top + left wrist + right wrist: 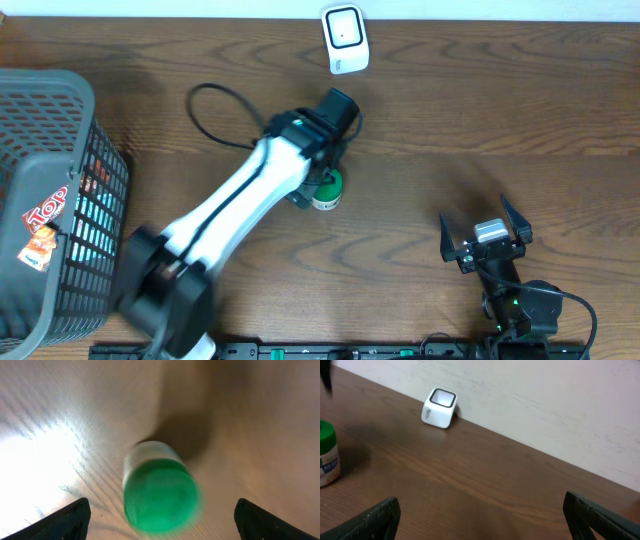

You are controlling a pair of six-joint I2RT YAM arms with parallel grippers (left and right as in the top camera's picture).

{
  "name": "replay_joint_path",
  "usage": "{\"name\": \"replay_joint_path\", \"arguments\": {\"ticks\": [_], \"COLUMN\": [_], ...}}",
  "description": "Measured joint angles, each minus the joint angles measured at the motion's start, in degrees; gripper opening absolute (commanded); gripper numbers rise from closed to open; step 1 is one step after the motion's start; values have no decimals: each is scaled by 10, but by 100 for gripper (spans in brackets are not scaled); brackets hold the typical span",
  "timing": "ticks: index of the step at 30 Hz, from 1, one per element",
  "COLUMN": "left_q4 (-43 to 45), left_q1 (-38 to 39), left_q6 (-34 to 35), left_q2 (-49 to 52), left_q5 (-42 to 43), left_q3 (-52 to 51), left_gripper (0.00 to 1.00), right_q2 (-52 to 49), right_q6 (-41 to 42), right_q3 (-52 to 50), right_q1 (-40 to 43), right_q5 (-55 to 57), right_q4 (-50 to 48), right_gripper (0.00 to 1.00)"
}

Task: Scan the item barcode
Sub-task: 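Lift the jar out with the left gripper and set it mid-table, then reach the left gripper into the basket and grasp the Kleenex pack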

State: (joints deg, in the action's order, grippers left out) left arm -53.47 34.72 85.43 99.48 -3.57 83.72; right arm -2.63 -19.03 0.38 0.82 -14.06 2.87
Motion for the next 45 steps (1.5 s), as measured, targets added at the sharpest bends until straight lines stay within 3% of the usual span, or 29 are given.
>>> {"name": "replay_joint_path", "arguments": {"ticks": [5, 8, 11, 16, 23, 28, 35, 45], "left_q4": [1, -7, -57, -99, -210, -213, -158, -149], "left_q1": [-19, -76, -218, -478, -728, -795, -812, -812], "left_q6": [-149, -252, -330, -394, -425, -450, -522, -630], "left_q2": [-150, -240, -334, -425, -403, -311, -208, -94], "left_q5": [-63, -83, -89, -70, -11, 22, 31, -63], "left_q3": [0, 3, 22, 42, 49, 48, 47, 32], "left_gripper": [92, 92, 92, 93, 93, 93, 93, 93], "right_q2": [0, 0, 0, 0, 0, 0, 0, 0], "right_q6": [0, 0, 0, 0, 0, 0, 0, 0], "right_q3": [0, 0, 0, 0, 0, 0, 0, 0], "right_q1": [0, 0, 0, 0, 0, 0, 0, 0], "right_q5": [0, 0, 0, 1, 2, 2, 2, 2], "right_q4": [0, 0, 0, 0, 0, 0, 0, 0], "right_gripper": [99, 99, 99, 99, 99, 99, 99, 99]}}
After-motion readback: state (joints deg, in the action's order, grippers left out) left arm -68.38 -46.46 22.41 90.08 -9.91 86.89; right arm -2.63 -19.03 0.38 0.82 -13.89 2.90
